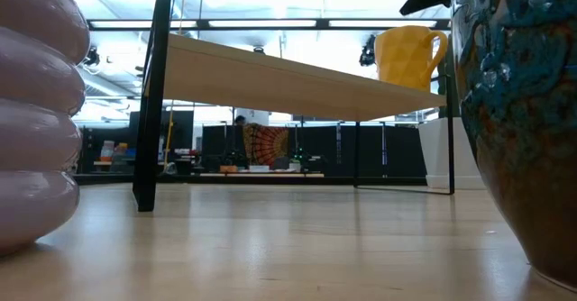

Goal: Place coffee mugs
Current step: Put the blue mug on the shelf

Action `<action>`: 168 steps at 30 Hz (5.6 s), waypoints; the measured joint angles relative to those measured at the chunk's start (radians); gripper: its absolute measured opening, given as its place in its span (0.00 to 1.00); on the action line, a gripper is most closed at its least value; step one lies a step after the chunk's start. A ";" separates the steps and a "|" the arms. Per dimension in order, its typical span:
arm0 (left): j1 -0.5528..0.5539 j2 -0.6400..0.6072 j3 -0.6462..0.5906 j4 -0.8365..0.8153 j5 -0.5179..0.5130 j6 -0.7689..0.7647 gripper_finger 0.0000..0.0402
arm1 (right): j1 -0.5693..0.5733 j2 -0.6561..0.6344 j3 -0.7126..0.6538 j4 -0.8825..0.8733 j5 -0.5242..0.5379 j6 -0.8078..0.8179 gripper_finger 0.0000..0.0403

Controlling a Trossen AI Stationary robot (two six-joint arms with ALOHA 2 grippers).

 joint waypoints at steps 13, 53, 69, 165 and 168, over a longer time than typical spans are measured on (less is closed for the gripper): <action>0.458 0.003 0.013 0.089 0.159 0.678 0.14 | 0.001 -0.061 0.000 -0.036 -0.038 0.023 0.59; 1.093 0.481 0.210 0.532 0.587 1.615 0.14 | -0.031 -0.068 0.000 0.013 -0.038 -0.098 0.59; 1.083 0.490 0.209 0.595 0.611 1.730 0.15 | -0.031 -0.068 0.000 0.047 -0.039 -0.111 0.59; 0.890 0.448 0.209 0.389 0.532 1.103 0.30 | -0.025 -0.088 0.000 0.020 -0.066 -0.106 0.59; 0.872 0.448 0.209 0.393 0.487 1.067 0.27 | -0.016 -0.101 0.000 0.020 -0.066 -0.100 0.59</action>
